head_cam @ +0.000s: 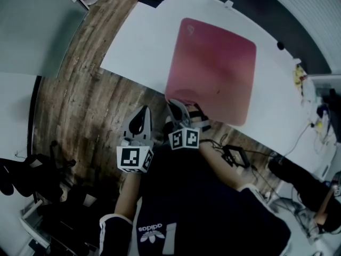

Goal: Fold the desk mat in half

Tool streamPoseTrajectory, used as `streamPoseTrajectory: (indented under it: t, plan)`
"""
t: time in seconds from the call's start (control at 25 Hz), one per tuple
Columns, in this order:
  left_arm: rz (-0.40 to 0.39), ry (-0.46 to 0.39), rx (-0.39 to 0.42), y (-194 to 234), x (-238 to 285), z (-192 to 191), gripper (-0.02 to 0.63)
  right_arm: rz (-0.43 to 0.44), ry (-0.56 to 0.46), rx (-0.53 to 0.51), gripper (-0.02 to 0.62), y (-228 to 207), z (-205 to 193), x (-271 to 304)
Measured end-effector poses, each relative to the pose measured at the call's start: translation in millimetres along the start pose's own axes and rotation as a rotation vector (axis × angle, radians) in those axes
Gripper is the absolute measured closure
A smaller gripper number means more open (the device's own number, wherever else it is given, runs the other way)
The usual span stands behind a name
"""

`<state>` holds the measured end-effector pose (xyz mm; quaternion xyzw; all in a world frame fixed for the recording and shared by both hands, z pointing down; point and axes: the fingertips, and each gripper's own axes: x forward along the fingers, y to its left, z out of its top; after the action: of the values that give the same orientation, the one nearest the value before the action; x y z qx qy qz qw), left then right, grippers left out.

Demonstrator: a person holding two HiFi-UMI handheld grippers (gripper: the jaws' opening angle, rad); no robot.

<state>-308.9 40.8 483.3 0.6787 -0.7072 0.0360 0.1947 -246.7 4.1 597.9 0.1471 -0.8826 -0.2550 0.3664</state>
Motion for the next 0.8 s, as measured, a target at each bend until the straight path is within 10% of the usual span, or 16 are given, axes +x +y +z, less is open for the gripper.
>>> streamPoseTrajectory:
  t: [0.8]
  plan:
    - [-0.062, 0.004, 0.031, -21, 22, 11, 0.603, -0.155, -0.015, 0.172, 0.577, -91, -10, -18]
